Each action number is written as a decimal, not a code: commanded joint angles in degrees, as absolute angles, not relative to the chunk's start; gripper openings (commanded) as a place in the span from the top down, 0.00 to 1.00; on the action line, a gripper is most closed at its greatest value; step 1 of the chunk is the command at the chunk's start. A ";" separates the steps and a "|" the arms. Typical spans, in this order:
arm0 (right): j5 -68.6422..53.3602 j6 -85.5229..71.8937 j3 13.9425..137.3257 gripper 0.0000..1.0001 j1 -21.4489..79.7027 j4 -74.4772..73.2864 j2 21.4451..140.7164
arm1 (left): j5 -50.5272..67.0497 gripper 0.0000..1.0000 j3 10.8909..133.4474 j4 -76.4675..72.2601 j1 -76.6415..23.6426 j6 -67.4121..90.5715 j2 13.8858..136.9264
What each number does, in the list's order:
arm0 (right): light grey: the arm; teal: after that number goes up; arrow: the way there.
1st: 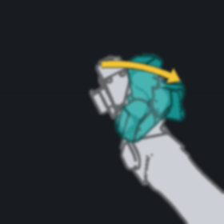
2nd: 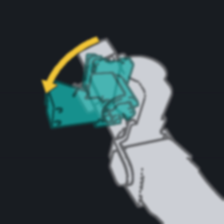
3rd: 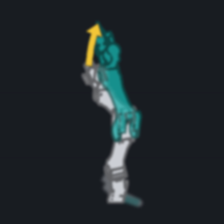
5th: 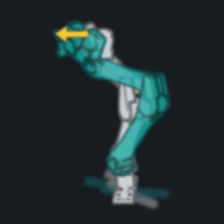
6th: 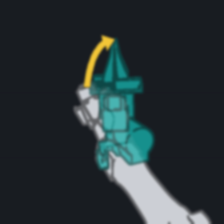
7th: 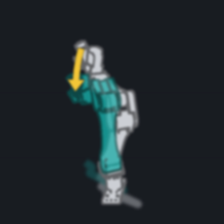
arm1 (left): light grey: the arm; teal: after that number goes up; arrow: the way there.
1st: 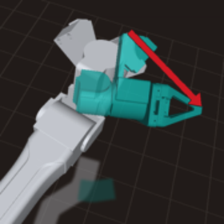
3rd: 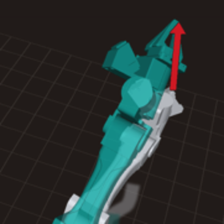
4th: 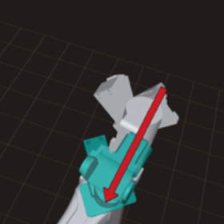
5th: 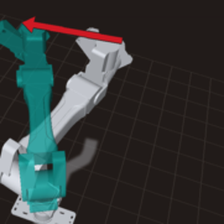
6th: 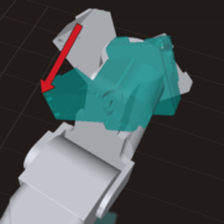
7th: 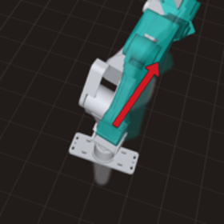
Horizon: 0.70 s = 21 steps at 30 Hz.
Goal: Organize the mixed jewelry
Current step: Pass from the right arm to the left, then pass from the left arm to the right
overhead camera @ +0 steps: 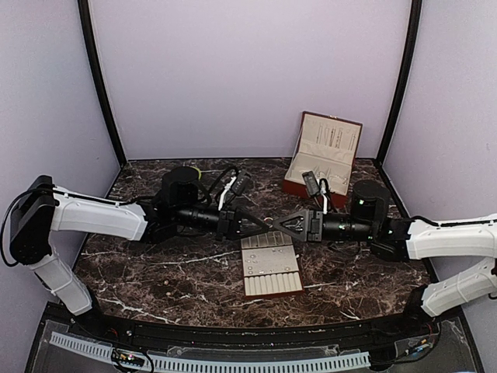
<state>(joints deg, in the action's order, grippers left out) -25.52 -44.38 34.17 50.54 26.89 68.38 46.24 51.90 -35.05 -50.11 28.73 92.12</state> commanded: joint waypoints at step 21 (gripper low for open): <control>-29.22 -46.74 35.47 0.84 49.94 36.03 70.84 | 48.63 1.00 50.89 -38.76 -50.12 29.00 89.76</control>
<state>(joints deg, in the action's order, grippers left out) -28.56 -46.44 34.39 50.46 32.47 70.83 47.79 51.59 -36.75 -50.11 28.95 92.12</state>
